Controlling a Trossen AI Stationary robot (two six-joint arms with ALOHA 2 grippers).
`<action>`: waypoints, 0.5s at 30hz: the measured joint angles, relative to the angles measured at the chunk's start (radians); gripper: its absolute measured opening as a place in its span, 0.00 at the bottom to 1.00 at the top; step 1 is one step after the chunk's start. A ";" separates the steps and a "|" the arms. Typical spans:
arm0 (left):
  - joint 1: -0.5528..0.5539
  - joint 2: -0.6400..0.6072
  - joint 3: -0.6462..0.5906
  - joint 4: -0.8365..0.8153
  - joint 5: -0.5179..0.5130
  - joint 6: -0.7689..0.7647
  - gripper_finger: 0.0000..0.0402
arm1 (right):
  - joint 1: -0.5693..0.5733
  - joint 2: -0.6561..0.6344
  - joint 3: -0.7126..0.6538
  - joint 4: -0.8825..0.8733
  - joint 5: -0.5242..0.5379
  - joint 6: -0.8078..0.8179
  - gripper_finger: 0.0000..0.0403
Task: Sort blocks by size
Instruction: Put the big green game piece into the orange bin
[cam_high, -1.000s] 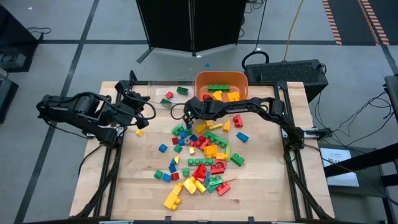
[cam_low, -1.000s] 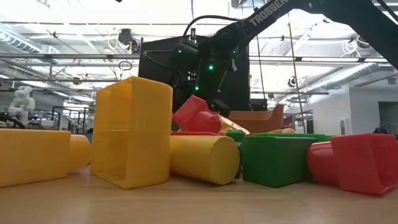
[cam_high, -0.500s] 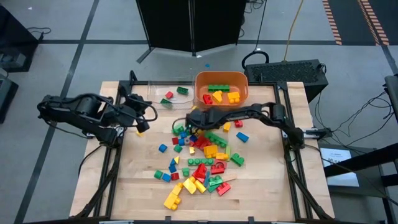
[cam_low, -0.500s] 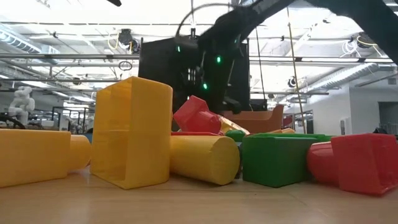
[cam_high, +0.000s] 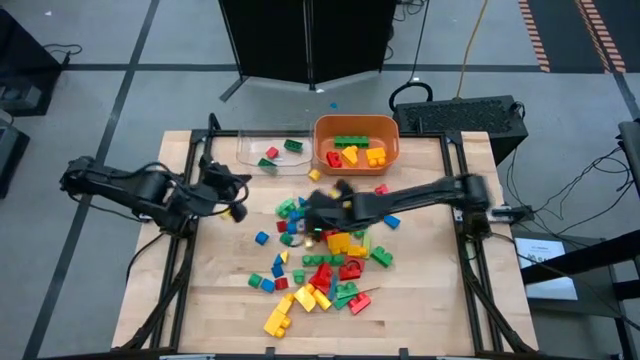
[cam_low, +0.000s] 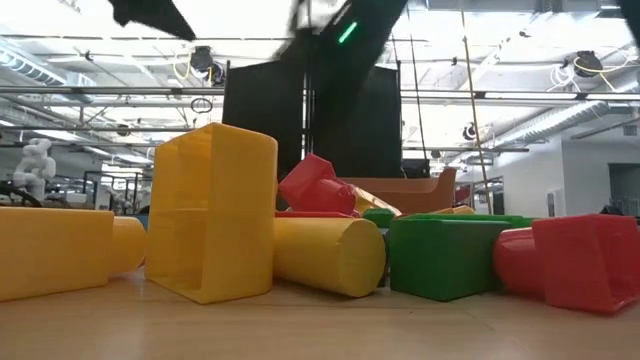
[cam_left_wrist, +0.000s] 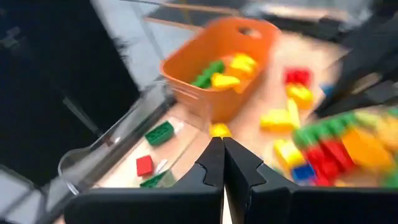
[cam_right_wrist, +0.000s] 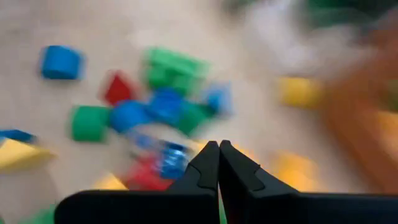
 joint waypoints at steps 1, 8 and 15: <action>0.011 -0.001 -0.048 0.077 -0.027 -0.029 0.00 | 0.012 -0.051 0.001 -0.038 0.041 0.025 0.00; 0.109 0.191 -0.321 0.750 -0.033 -0.165 0.00 | 0.105 -0.407 0.002 -0.278 0.288 0.236 0.00; 0.214 0.547 -0.231 0.824 -0.117 -0.172 0.00 | 0.215 -0.586 0.002 -0.323 0.357 0.278 0.00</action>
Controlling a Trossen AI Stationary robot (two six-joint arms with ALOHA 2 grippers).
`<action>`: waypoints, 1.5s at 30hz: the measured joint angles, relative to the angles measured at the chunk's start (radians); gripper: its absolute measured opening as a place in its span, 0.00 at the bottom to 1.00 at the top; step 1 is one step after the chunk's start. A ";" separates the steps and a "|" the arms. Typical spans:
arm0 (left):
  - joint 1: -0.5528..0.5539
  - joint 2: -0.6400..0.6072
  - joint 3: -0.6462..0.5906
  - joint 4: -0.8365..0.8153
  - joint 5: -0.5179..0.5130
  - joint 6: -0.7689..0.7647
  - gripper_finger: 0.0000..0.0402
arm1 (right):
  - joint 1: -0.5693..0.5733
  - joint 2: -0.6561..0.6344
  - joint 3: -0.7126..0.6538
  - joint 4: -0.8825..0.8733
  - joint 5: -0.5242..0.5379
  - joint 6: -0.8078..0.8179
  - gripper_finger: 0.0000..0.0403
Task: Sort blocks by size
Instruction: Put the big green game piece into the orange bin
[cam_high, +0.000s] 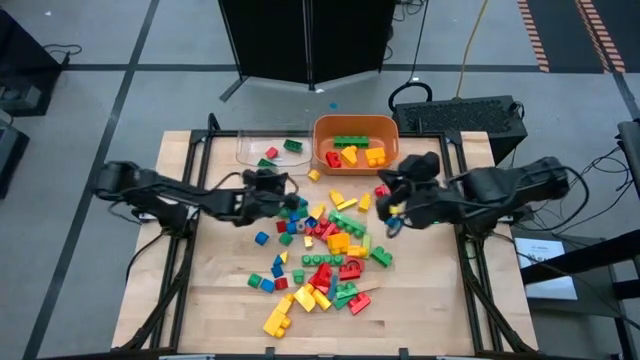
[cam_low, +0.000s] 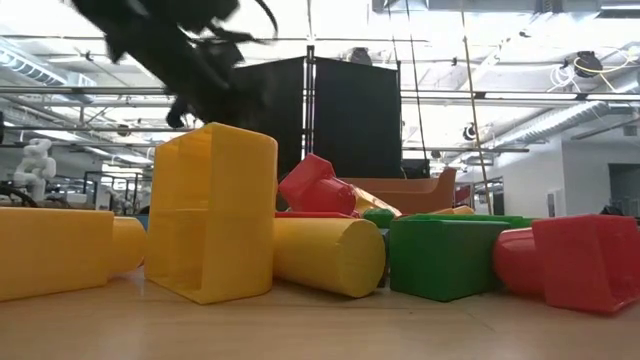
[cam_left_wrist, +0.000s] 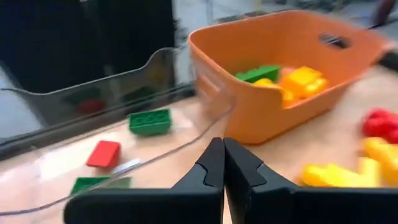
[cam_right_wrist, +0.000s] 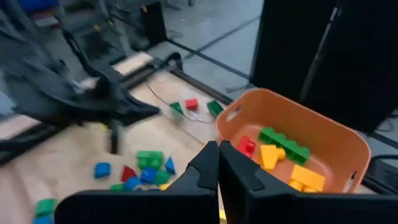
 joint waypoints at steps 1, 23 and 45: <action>0.014 0.051 0.036 0.009 -0.001 -0.001 0.00 | 0.013 -0.016 0.000 -0.006 0.001 0.000 0.00; 0.167 0.596 0.389 0.013 0.051 -0.188 0.00 | 0.105 -0.152 0.000 -0.097 -0.010 -0.038 0.00; 0.242 0.670 0.424 0.025 0.142 -0.183 0.00 | 0.105 -0.165 -0.001 -0.121 -0.082 -0.063 0.00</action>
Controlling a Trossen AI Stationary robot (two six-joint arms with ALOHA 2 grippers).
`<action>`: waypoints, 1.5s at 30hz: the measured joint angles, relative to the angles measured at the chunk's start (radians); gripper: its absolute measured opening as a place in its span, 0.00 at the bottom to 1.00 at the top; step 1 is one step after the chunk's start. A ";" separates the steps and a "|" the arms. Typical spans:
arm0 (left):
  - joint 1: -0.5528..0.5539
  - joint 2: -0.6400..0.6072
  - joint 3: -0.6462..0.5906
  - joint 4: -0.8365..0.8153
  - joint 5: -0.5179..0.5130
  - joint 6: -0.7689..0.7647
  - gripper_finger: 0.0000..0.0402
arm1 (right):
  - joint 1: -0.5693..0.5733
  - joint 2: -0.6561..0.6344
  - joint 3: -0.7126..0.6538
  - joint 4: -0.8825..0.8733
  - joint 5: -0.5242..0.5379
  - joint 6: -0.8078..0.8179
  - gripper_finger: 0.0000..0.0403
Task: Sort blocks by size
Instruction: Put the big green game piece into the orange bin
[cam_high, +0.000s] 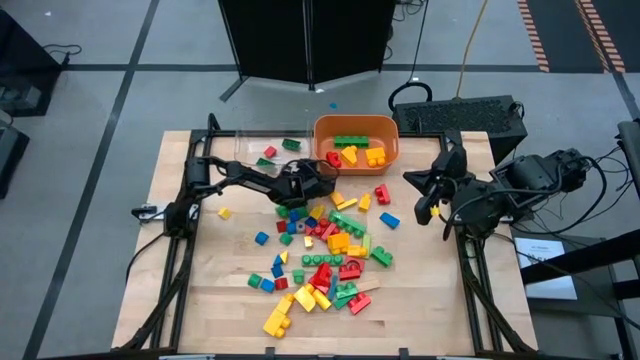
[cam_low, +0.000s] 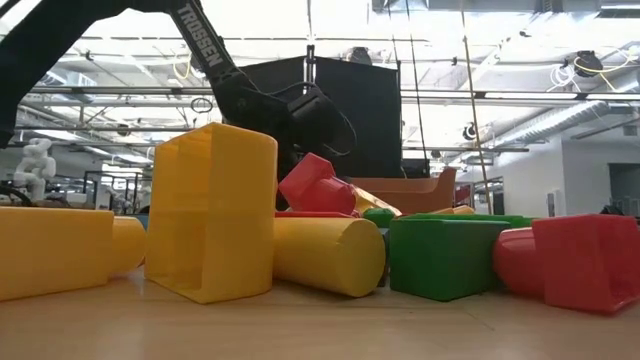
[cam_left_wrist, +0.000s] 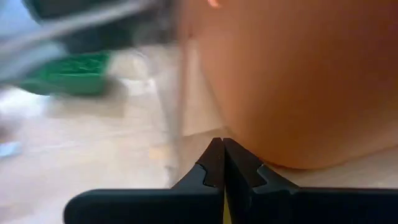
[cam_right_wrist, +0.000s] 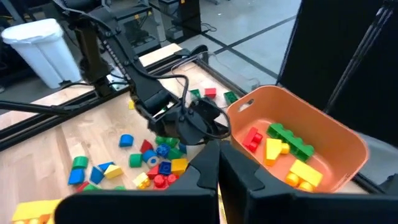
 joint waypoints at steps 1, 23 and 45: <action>0.000 0.007 0.001 0.006 0.011 0.000 0.00 | 0.000 0.000 0.000 0.000 -0.006 0.000 0.00; -0.220 -0.062 -0.004 0.074 0.598 0.069 0.00 | 0.005 0.001 0.000 0.035 -0.005 -0.029 0.00; -0.264 -0.838 -0.002 -0.434 0.617 0.553 0.28 | -0.075 0.249 0.000 -0.092 -0.217 -0.401 0.28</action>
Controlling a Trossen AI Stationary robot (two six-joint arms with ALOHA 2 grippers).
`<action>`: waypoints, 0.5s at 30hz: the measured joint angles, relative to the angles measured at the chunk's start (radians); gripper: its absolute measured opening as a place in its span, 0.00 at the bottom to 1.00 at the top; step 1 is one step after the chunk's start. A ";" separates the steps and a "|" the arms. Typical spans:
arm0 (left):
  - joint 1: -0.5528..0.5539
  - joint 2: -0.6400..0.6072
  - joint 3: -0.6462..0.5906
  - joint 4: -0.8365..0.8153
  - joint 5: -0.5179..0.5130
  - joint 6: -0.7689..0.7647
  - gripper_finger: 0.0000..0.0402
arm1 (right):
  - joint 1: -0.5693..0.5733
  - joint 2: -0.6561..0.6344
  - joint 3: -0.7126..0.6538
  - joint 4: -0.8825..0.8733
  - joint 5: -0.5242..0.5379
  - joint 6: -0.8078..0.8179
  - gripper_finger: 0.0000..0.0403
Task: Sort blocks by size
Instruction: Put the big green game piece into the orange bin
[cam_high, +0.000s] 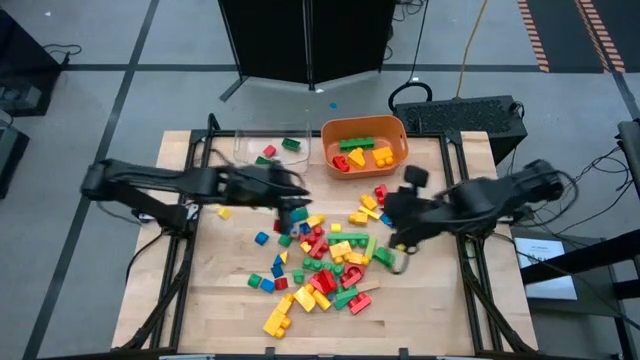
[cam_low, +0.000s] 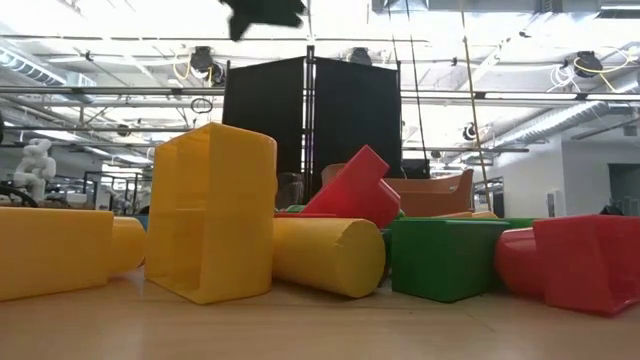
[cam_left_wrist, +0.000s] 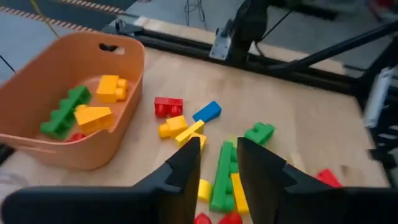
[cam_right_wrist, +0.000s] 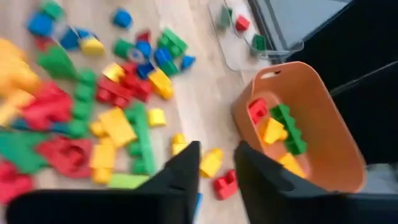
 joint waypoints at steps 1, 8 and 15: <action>-0.002 -0.045 0.000 -0.043 0.006 -0.003 0.30 | -0.021 0.030 0.000 0.004 0.000 -0.008 0.34; -0.036 -0.274 0.001 -0.242 -0.017 -0.091 0.35 | -0.100 0.172 -0.001 0.079 -0.184 -0.075 0.62; -0.022 -0.150 -0.077 -0.059 -0.026 0.056 0.35 | -0.060 -0.002 -0.001 0.002 -0.222 0.090 0.66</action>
